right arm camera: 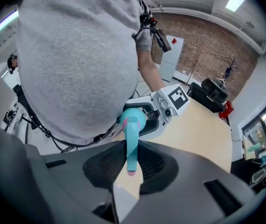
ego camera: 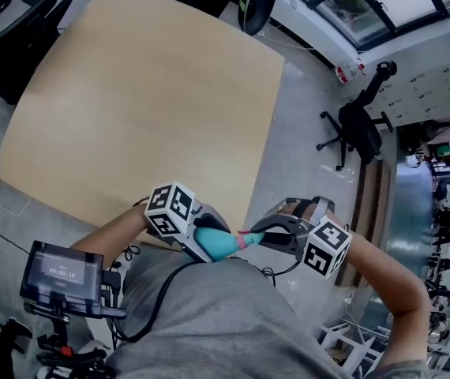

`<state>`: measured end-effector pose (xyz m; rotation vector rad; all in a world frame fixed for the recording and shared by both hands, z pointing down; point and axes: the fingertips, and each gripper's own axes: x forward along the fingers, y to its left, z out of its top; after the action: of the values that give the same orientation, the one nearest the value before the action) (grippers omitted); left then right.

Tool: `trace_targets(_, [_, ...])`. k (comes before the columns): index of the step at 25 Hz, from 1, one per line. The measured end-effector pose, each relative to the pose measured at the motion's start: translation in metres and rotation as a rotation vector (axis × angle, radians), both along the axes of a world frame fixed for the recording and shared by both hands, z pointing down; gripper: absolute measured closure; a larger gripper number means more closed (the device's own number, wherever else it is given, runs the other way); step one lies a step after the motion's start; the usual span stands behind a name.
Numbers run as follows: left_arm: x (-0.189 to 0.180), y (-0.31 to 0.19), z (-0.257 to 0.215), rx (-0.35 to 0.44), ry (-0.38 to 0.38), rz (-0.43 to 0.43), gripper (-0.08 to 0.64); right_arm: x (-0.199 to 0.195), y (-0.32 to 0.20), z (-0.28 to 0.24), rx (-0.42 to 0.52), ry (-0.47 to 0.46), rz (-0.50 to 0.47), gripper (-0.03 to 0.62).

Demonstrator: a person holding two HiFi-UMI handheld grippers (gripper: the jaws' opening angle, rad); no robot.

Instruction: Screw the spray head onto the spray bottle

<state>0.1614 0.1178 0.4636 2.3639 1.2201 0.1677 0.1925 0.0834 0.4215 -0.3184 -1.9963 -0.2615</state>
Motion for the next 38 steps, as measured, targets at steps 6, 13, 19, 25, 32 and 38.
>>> trace_targets(6, [0.001,0.0,0.0,0.005,-0.026,0.015,0.179,-0.005,0.005,-0.011,0.027,0.077,-0.013,0.522])
trace_targets(13, [0.003,0.002,0.0,0.018,-0.05,0.037,0.179,-0.002,0.009,-0.009,0.062,0.302,0.047,0.522])
trace_targets(19, [0.003,0.003,0.0,0.019,-0.03,0.033,0.179,-0.005,0.013,-0.013,-0.123,0.082,0.172,0.518])
trace_targets(25, [0.003,0.001,-0.001,0.017,-0.033,0.04,0.179,-0.004,0.01,-0.011,-0.12,-0.062,0.171,0.518])
trace_targets(32, [0.002,0.003,0.0,0.02,-0.028,0.043,0.179,-0.01,0.013,-0.004,-0.146,-0.134,0.186,0.509])
trace_targets(38, [0.002,0.002,-0.002,0.018,-0.017,0.049,0.179,-0.013,0.015,-0.01,-0.242,-0.174,0.22,0.509])
